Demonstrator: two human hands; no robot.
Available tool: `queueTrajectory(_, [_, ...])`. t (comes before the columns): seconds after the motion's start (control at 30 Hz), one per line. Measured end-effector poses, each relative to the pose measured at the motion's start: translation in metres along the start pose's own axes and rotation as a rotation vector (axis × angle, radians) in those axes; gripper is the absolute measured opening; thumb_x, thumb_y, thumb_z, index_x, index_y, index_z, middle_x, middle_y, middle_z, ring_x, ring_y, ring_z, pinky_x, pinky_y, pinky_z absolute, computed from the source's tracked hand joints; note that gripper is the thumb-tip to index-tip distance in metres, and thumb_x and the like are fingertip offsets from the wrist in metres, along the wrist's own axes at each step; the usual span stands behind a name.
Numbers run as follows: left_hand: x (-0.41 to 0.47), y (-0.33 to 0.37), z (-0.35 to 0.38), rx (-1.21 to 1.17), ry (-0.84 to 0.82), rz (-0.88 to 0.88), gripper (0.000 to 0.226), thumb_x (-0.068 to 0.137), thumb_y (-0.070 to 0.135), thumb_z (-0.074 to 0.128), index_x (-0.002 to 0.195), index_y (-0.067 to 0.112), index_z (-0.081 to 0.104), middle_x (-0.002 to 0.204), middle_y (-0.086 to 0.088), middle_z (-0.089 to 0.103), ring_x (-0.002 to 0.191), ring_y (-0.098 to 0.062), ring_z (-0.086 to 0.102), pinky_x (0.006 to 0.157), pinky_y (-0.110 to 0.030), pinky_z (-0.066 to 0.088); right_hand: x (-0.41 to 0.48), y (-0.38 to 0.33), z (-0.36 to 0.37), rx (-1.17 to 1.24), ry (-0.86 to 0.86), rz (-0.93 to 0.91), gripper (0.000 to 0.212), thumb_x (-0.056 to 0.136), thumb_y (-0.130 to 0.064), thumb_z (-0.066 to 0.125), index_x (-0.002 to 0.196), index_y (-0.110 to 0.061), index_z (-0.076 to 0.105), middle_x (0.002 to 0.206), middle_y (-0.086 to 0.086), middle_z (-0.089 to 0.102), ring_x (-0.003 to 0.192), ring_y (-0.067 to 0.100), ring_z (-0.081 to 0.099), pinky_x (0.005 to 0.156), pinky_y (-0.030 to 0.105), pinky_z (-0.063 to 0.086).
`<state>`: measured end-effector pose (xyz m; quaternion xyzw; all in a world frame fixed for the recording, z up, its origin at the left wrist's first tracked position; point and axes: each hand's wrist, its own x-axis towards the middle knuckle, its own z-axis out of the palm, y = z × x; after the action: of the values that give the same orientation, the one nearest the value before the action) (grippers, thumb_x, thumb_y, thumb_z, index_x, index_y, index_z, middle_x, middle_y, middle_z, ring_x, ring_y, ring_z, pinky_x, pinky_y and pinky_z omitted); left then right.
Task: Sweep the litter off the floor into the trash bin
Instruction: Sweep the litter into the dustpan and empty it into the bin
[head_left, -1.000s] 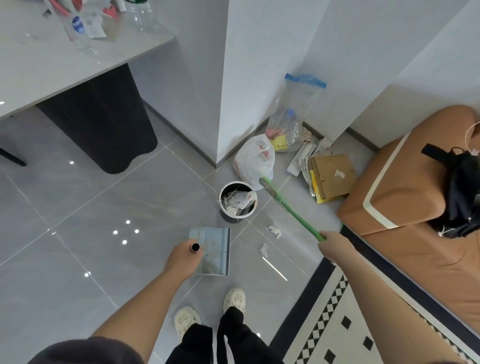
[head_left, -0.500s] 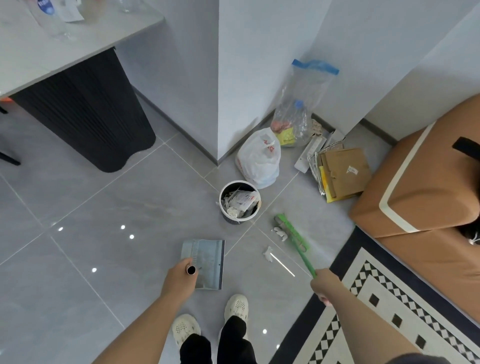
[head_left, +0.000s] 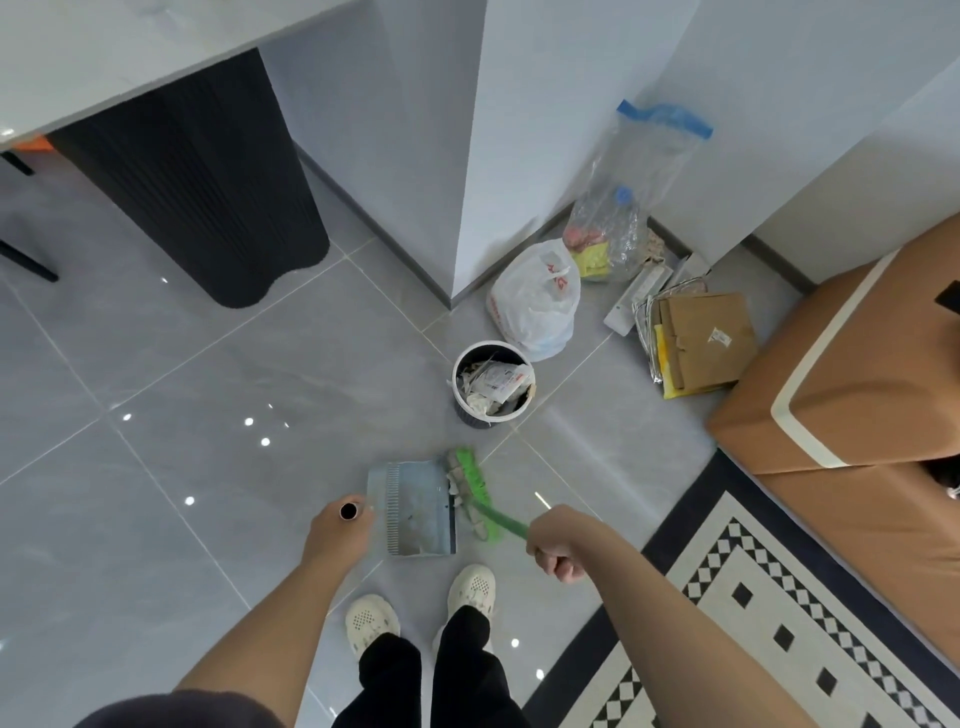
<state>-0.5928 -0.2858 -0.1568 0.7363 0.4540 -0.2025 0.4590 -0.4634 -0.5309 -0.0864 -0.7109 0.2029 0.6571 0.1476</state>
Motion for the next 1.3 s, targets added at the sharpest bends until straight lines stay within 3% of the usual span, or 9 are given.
queueTrajectory(0.2, [0.000, -0.011, -0.014, -0.033, 0.035, -0.090, 0.017, 0.089, 0.009, 0.046, 0.074, 0.017, 0.047, 0.070, -0.008, 0.045, 0.066, -0.021, 0.039, 0.062, -0.034, 0.032, -0.019, 0.004, -0.009, 0.258, -0.100, -0.025, 0.010, 0.093, -0.003, 0.041, 0.095, -0.007, 0.050, 0.051, -0.003, 0.036, 0.030, 0.005, 0.029, 0.030, 0.013, 0.023])
queueTrajectory(0.37, [-0.008, -0.016, -0.017, -0.027, 0.036, -0.033, 0.014, 0.092, 0.014, 0.050, 0.079, 0.017, 0.050, 0.074, -0.008, 0.049, 0.067, -0.021, 0.044, 0.063, -0.032, 0.034, -0.002, 0.010, 0.009, 0.139, -0.115, 0.003, 0.038, 0.092, 0.000, 0.045, 0.129, -0.007, 0.041, 0.076, 0.010, 0.061, 0.045, 0.010, 0.055, 0.051, 0.020, 0.052])
queueTrajectory(0.5, [-0.015, -0.020, -0.018, -0.099, 0.035, -0.025, 0.011, 0.091, 0.015, 0.051, 0.082, 0.020, 0.051, 0.077, -0.007, 0.050, 0.069, -0.020, 0.045, 0.065, -0.033, 0.035, 0.004, 0.005, 0.037, 0.174, -0.167, 0.080, 0.015, 0.094, 0.003, 0.035, 0.102, -0.004, 0.044, 0.044, 0.007, 0.043, 0.025, 0.010, 0.033, 0.030, 0.015, 0.028])
queueTrajectory(0.67, [-0.017, -0.022, -0.033, -0.161, 0.110, -0.060, 0.018, 0.087, 0.008, 0.049, 0.072, 0.017, 0.046, 0.069, -0.005, 0.044, 0.065, -0.021, 0.039, 0.061, -0.031, 0.033, -0.010, -0.002, 0.036, 0.032, -0.010, -0.017, 0.050, 0.090, 0.003, 0.041, 0.139, -0.006, 0.043, 0.060, 0.004, 0.040, 0.032, 0.010, 0.038, 0.029, 0.017, 0.030])
queueTrajectory(0.77, [-0.017, -0.027, -0.046, -0.153, 0.168, -0.093, 0.019, 0.088, 0.011, 0.048, 0.069, 0.010, 0.046, 0.066, -0.009, 0.046, 0.061, -0.024, 0.039, 0.058, -0.032, 0.033, -0.021, -0.016, 0.037, -0.251, 0.141, -0.161, 0.044, 0.089, -0.005, 0.047, 0.133, 0.000, 0.049, 0.067, 0.002, 0.048, 0.047, 0.011, 0.049, 0.038, 0.019, 0.039])
queueTrajectory(0.97, [-0.005, -0.047, -0.068, -0.139, 0.220, -0.102, 0.022, 0.088, 0.011, 0.047, 0.067, 0.010, 0.039, 0.062, -0.008, 0.041, 0.060, -0.023, 0.033, 0.055, -0.030, 0.028, -0.003, -0.043, 0.051, -0.567, 0.302, -0.107, 0.017, 0.092, -0.003, 0.044, 0.106, -0.005, 0.053, 0.072, 0.005, 0.056, 0.072, 0.020, 0.060, 0.066, 0.023, 0.049])
queueTrajectory(1.1, [0.001, -0.060, -0.075, -0.109, 0.190, -0.118, 0.021, 0.087, 0.009, 0.046, 0.068, 0.011, 0.037, 0.061, -0.005, 0.038, 0.057, -0.021, 0.032, 0.053, -0.029, 0.026, 0.015, -0.056, 0.076, -0.822, 0.299, -0.097, 0.033, 0.092, -0.005, 0.053, 0.124, 0.001, 0.058, 0.109, 0.007, 0.068, 0.096, 0.021, 0.065, 0.092, 0.031, 0.052])
queueTrajectory(1.23, [0.004, -0.063, -0.080, -0.137, 0.170, -0.166, 0.019, 0.086, 0.008, 0.046, 0.068, 0.010, 0.041, 0.061, -0.004, 0.039, 0.056, -0.021, 0.034, 0.052, -0.028, 0.027, 0.010, -0.071, 0.106, -0.689, 0.186, -0.114, 0.016, 0.091, -0.006, 0.055, 0.079, -0.001, 0.064, 0.054, 0.000, 0.051, 0.054, 0.016, 0.047, 0.071, 0.025, 0.045])
queueTrajectory(1.3, [0.000, -0.061, -0.085, -0.129, 0.145, -0.187, 0.014, 0.088, 0.009, 0.045, 0.074, 0.009, 0.049, 0.063, -0.005, 0.044, 0.056, -0.021, 0.040, 0.052, -0.028, 0.031, -0.003, -0.075, 0.108, -0.520, 0.091, -0.150, 0.006, 0.086, -0.004, 0.057, 0.089, -0.003, 0.063, 0.055, -0.002, 0.052, 0.045, 0.014, 0.050, 0.052, 0.021, 0.048])
